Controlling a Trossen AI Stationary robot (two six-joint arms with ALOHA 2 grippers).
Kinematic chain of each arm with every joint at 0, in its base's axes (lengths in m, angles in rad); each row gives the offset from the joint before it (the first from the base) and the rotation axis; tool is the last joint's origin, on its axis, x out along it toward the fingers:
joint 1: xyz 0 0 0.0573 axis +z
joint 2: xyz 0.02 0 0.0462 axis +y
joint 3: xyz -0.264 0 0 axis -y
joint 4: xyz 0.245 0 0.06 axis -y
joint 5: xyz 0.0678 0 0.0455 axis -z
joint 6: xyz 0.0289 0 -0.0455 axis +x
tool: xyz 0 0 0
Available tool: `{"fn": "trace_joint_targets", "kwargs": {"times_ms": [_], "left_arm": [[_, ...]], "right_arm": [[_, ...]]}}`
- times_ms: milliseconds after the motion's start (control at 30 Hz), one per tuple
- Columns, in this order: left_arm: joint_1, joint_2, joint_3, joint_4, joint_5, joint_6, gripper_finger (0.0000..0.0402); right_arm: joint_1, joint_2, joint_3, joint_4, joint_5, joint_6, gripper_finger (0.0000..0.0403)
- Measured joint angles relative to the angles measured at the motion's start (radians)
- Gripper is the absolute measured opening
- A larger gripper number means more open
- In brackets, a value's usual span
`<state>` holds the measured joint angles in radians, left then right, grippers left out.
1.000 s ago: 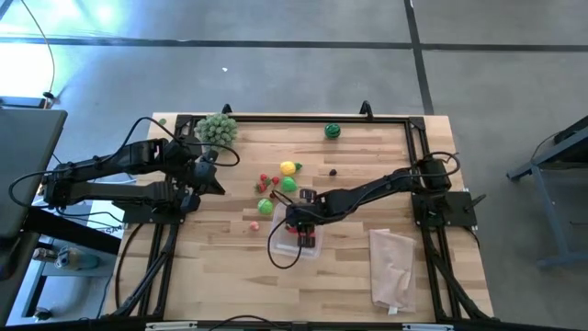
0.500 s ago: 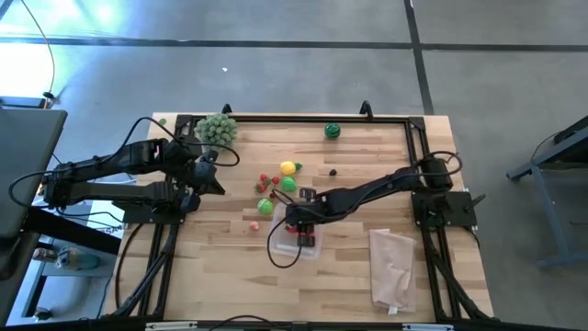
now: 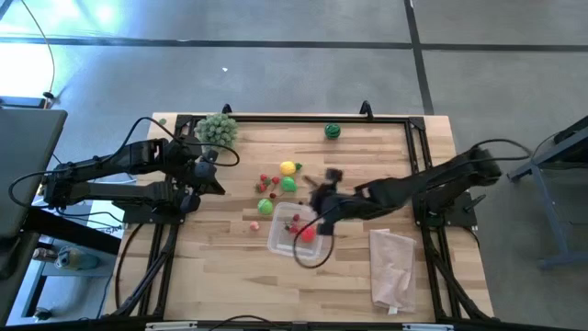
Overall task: Pick and placing Produce into tupperware
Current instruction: Put the black berry into the transparent bin
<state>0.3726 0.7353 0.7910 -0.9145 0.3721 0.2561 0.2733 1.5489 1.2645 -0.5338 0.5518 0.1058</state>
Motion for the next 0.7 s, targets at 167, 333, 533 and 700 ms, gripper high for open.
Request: {"fn": "trace_joint_targets", "kwargs": {"times_ms": [167, 333, 533, 700], "left_arm": [[0.000, 0.000, 0.000, 0.000, 0.000, 0.000, 0.0014], [0.000, 0.000, 0.000, 0.000, 0.000, 0.000, 0.0014], [0.000, 0.000, 0.000, 0.000, 0.000, 0.000, 0.0014], [0.000, 0.000, 0.000, 0.000, 0.000, 0.000, 0.0014]], "right_arm": [[-0.076, -0.182, -0.312, 0.207, -0.005, 0.024, 0.0124], [-0.210, -0.294, -0.577, 0.450, -0.110, 0.028, 0.0124], [-0.366, -0.301, -0.724, 0.554, -0.239, 0.025, 0.0124], [-0.492, -0.272, -0.745, 0.549, -0.309, 0.025, 0.0130]]}}
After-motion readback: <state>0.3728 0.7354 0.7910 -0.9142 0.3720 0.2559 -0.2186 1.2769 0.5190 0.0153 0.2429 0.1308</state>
